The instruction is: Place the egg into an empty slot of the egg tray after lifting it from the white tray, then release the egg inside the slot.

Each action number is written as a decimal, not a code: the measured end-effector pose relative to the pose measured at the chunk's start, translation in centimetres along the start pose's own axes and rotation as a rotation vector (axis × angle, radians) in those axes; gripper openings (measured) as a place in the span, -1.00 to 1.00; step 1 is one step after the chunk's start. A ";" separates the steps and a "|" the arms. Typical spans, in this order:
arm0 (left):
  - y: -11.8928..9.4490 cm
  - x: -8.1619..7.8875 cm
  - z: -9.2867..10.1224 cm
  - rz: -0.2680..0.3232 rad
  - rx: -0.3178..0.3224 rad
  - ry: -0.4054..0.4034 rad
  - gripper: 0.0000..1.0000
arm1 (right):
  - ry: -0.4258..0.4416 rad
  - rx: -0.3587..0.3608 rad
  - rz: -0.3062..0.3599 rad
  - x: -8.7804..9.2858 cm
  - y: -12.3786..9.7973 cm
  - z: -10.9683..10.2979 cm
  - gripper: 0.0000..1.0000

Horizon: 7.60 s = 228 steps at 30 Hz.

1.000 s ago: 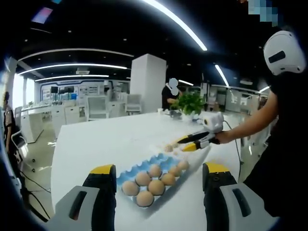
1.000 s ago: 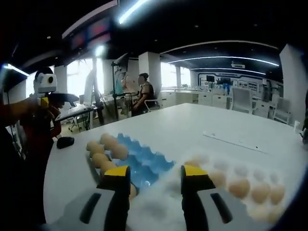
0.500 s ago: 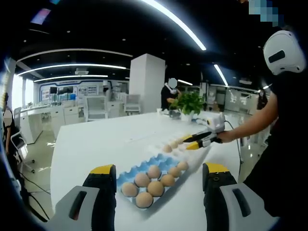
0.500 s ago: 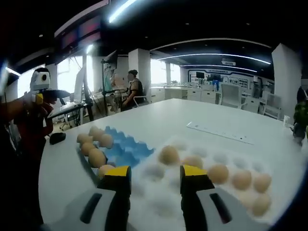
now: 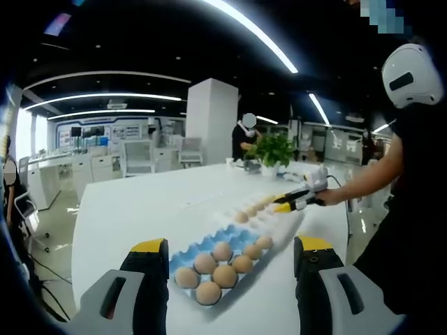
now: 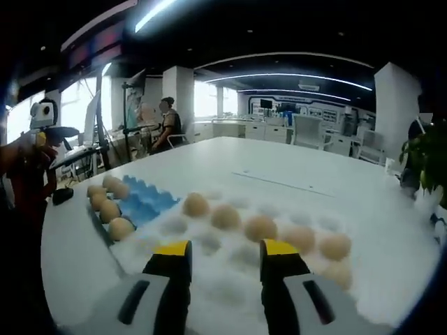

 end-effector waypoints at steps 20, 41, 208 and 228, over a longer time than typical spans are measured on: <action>0.1 -0.1 0.1 -0.007 -0.007 0.000 0.47 | 0.010 0.173 -0.070 2.6 0.6 5.5 -0.41; 0.2 -0.2 0.4 -0.007 -0.006 0.006 0.47 | 0.002 0.200 -0.100 2.7 0.8 6.1 -0.51; 0.4 -0.1 -0.6 -0.007 -0.012 -0.005 0.43 | -0.156 -0.473 -0.007 -6.2 8.9 -17.8 -0.23; 0.3 0.0 -0.3 -0.003 -0.012 -0.006 0.43 | -0.102 -0.369 0.011 -5.2 5.8 -12.6 -0.24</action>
Point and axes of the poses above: the point that each gripper's makers call its tool centre point, and the gripper's own axes: y roughly forward along the fingers, z roughly to its right, x roughly out of its underside, the point moved 1 cm from there along -y, roughly backward along the fingers, and after that the axes turned 10 degrees about -z, right-handed, at the moved point
